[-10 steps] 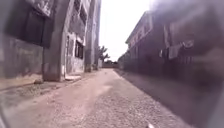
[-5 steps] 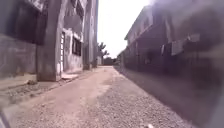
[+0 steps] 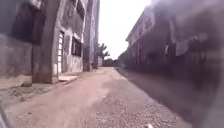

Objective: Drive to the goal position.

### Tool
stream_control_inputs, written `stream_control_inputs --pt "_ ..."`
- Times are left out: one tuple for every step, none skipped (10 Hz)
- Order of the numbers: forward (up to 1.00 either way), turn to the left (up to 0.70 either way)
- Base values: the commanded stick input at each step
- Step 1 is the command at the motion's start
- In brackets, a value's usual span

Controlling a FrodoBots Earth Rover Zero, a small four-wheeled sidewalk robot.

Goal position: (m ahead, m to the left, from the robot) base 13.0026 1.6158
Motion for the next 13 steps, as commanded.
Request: stream_control_inputs --pt "0.6 0.0" --pt "0.6 0.0" --pt "0.6 0.0" --pt "0.6 0.0" --pt "0.6 0.0" --pt "0.6 0.0" --pt "0.6 0.0" --pt "0.6 0.0" --pt "0.6 0.0" --pt "0.6 0.0" --pt "0.6 -0.15" --pt "0.6 -0.15" --pt "0.6 -0.15"
